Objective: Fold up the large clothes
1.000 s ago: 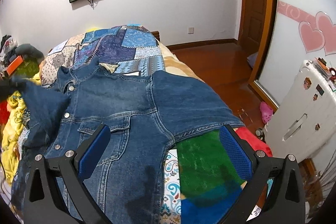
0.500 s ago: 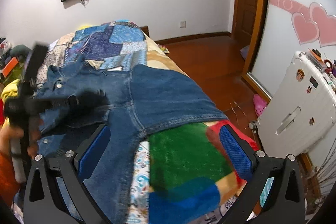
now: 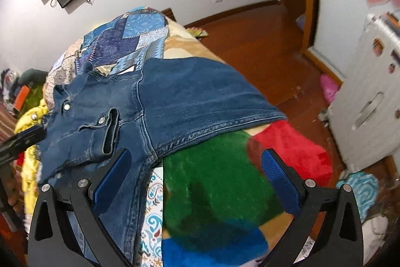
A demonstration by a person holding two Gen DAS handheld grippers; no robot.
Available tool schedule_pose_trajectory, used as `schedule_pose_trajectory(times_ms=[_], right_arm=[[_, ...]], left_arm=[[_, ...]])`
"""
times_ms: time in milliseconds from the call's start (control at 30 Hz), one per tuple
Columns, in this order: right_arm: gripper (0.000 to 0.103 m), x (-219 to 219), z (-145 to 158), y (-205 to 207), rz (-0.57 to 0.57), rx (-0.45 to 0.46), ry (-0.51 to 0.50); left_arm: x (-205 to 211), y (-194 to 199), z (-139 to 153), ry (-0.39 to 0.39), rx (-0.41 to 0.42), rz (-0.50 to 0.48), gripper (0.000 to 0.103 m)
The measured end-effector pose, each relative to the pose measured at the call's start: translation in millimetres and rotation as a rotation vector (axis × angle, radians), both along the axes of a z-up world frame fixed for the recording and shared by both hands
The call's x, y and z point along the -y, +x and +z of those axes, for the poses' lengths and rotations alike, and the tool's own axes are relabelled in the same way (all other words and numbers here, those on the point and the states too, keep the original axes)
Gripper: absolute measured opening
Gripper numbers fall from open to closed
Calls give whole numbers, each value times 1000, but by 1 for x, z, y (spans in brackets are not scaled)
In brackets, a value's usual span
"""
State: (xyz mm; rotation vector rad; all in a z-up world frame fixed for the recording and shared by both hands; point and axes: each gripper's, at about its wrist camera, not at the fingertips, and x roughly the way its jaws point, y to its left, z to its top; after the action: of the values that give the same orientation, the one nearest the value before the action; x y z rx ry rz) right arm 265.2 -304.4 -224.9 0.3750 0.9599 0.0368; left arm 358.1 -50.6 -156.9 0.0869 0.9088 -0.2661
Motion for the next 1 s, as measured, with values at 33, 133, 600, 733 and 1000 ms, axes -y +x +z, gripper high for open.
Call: schedule_pose_trajectory(times_ms=[33, 133, 600, 733, 1000], right_arm=[[103, 3, -5, 5, 7, -14, 28], [103, 13, -24, 19, 27, -60, 116], [77, 71, -92, 79, -206, -169, 253], [39, 86, -88, 84, -289, -173, 258], [14, 67, -24, 76, -270, -51, 108]], left_arm=[[-13, -5, -1, 30, 17, 35, 91], [-44, -16, -13, 94, 10, 109, 91], [-111, -35, -49, 16, -75, 311, 91], [-111, -35, -50, 11, -75, 317, 91], [-112, -45, -45, 17, -43, 299, 91]])
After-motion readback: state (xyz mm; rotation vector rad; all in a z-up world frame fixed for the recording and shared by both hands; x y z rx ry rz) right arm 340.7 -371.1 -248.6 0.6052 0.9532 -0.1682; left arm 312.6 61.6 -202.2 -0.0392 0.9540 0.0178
